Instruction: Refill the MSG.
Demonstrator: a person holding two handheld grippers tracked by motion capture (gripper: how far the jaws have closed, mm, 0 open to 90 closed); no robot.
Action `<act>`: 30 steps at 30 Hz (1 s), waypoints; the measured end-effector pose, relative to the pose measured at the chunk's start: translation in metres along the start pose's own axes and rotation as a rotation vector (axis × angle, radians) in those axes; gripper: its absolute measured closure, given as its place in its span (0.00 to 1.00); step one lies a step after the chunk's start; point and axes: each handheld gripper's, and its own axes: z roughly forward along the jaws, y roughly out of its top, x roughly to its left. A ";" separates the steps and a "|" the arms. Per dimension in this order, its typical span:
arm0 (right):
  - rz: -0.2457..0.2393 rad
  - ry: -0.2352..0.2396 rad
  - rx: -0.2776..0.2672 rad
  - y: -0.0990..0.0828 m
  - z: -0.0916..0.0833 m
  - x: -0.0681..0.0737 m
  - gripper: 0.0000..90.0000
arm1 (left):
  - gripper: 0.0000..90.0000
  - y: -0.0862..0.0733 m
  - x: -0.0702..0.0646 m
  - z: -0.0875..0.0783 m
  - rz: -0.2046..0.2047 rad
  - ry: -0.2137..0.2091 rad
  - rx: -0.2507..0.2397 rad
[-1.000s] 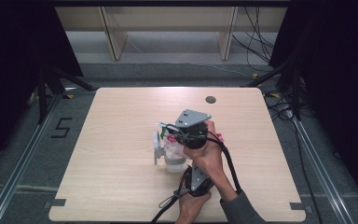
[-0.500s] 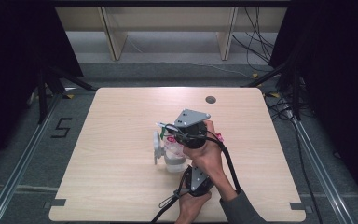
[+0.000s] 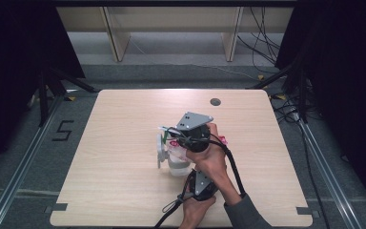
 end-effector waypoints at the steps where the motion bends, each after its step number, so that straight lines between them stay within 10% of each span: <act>1: 0.000 0.002 -0.001 0.000 0.000 0.000 1.00 | 0.87 0.000 0.000 0.000 -0.003 -0.001 0.002; 30: -0.010 -0.001 -0.015 0.003 -0.002 0.001 1.00 | 0.87 0.004 -0.004 0.004 -0.049 -0.012 -0.058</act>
